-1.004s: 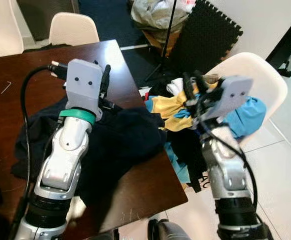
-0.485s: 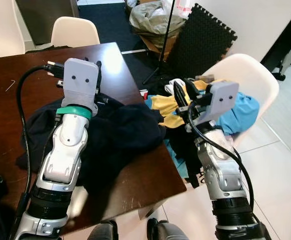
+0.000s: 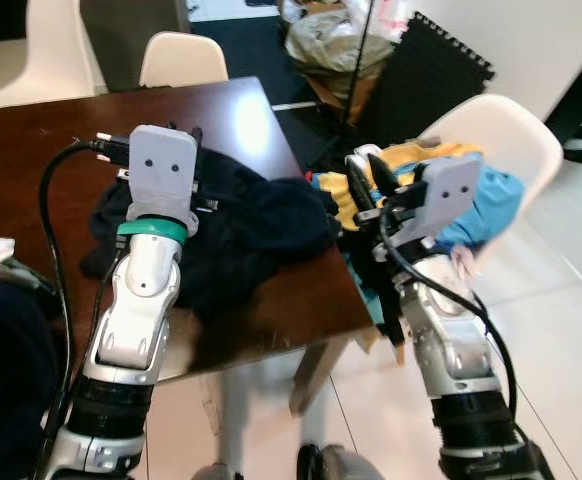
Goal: Hang hanger
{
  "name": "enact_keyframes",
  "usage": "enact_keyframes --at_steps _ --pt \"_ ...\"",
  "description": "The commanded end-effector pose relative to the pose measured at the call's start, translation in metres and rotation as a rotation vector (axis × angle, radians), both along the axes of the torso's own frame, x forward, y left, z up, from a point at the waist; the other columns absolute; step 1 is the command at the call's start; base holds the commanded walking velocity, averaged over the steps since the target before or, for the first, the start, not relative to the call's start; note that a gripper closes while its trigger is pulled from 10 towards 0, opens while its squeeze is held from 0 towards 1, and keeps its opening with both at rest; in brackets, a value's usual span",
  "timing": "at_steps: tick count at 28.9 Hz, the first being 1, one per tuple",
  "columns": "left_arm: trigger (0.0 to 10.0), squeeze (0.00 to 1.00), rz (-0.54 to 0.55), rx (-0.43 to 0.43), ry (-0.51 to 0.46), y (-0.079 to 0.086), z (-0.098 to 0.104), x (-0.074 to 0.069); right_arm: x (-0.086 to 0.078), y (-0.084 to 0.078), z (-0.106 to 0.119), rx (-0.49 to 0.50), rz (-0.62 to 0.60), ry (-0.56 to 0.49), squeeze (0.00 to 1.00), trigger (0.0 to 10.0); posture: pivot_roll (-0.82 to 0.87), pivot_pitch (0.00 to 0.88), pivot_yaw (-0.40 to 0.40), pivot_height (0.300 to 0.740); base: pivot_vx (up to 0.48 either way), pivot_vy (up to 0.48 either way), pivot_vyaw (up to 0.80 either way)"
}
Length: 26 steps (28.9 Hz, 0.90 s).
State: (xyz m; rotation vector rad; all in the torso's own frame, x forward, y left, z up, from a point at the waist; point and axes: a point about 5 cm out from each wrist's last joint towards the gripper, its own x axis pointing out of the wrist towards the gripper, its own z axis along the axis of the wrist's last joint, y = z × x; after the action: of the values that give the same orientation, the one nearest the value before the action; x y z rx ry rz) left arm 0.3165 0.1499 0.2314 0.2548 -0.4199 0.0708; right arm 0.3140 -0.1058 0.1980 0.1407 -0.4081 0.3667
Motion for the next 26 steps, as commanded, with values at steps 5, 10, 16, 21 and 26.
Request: enact_keyframes --at_steps 5,10,16,21,26 --pt "10.0 0.0 0.002 0.003 0.013 -0.0019 -0.0058 0.0007 0.0006 -0.0016 -0.0054 0.002 -0.008 0.023 0.0 10.0 0.04 0.0 0.01 0.74 -0.383 0.0 0.0" --pt "10.0 0.0 -0.002 0.005 0.024 -0.0027 -0.0104 0.0011 0.0027 -0.0036 -0.0081 0.01 -0.022 0.036 0.0 10.0 0.04 0.0 0.011 0.74 -0.388 0.0 0.0" --pt "10.0 0.0 -0.001 0.006 0.029 -0.0019 -0.0118 0.0015 0.0031 -0.0052 -0.0092 0.022 -0.033 0.043 0.0 10.0 0.04 0.0 0.013 0.74 -0.395 0.0 0.0" --pt "10.0 0.0 -0.003 0.007 0.029 -0.0021 -0.0118 0.0022 0.0037 -0.0057 -0.0094 0.021 -0.036 0.043 0.0 10.0 0.04 0.0 0.013 0.74 -0.398 0.0 0.0" --pt "10.0 0.0 -0.003 0.007 0.027 -0.0023 -0.0117 0.0033 0.0039 -0.005 -0.0098 0.012 -0.037 0.041 0.0 10.0 0.04 0.0 0.014 0.74 -0.375 0.0 0.0"
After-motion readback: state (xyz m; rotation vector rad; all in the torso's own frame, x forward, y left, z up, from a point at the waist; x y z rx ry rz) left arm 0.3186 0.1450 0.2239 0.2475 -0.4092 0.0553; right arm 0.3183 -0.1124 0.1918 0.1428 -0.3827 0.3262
